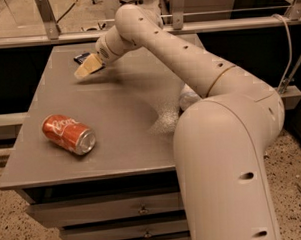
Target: Pick rxbar blueberry
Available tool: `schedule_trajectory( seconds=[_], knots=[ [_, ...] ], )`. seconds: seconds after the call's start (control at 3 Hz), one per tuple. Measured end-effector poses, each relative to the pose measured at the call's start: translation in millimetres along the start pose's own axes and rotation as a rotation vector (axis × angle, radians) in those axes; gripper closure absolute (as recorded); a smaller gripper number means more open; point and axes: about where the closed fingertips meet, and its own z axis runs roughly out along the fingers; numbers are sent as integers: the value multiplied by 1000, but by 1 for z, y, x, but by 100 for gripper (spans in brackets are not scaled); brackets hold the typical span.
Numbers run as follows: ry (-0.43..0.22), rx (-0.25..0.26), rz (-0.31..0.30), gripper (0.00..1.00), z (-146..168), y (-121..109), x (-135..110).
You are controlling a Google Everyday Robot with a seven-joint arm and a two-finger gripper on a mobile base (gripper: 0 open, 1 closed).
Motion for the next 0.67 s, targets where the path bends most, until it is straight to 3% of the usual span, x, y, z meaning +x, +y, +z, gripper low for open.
schedule_trajectory(
  seconds=[0.33,0.67],
  knots=[
    [-2,14,39,15,13,-7,3],
    [-11,13,63,38,19,-9,2]
  ],
)
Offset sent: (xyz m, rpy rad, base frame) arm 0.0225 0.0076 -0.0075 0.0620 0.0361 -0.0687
